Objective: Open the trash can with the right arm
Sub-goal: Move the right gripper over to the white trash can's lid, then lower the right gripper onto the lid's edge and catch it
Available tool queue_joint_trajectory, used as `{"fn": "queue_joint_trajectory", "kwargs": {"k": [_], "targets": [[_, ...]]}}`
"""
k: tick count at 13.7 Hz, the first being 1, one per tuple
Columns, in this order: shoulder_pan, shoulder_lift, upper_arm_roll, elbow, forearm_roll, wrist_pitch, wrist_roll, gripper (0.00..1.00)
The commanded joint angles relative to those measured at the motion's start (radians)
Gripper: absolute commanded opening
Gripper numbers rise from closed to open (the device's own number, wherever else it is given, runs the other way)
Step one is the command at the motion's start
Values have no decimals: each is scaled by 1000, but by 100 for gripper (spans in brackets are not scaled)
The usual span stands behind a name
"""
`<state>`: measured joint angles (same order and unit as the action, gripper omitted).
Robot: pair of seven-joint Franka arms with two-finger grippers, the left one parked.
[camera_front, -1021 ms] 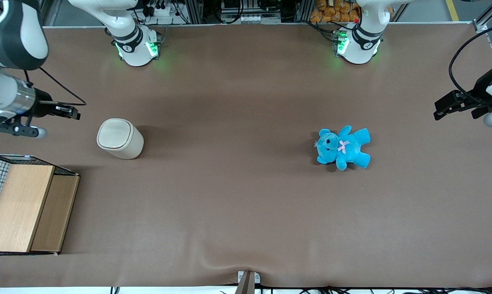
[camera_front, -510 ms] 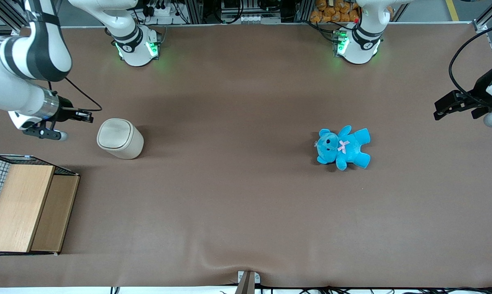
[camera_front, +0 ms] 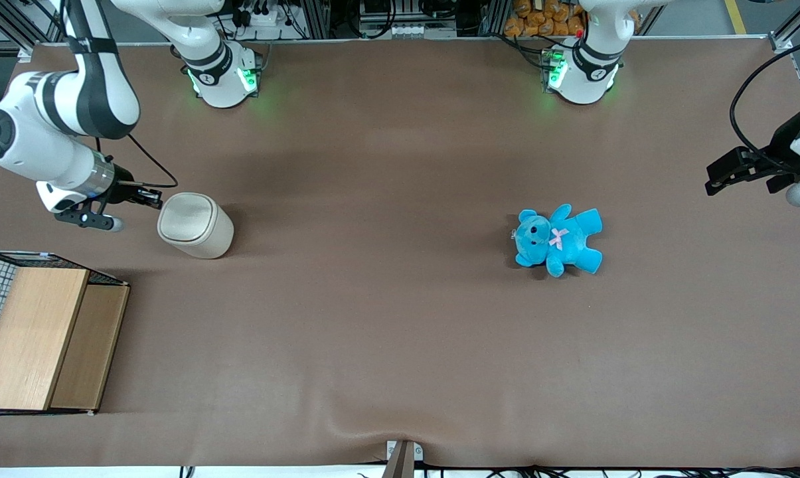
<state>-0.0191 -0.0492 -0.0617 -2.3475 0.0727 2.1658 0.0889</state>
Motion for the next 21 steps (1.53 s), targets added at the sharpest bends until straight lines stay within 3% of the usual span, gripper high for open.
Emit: {"fn": "queue_joint_trajectory", "kwargs": {"k": [1,14,21], "targets": [[-5,2,0,-26,12,40,0,0],[-4,78,2,-61,12,180,2,0],[1,63,3,0,13,59,8,0]]}}
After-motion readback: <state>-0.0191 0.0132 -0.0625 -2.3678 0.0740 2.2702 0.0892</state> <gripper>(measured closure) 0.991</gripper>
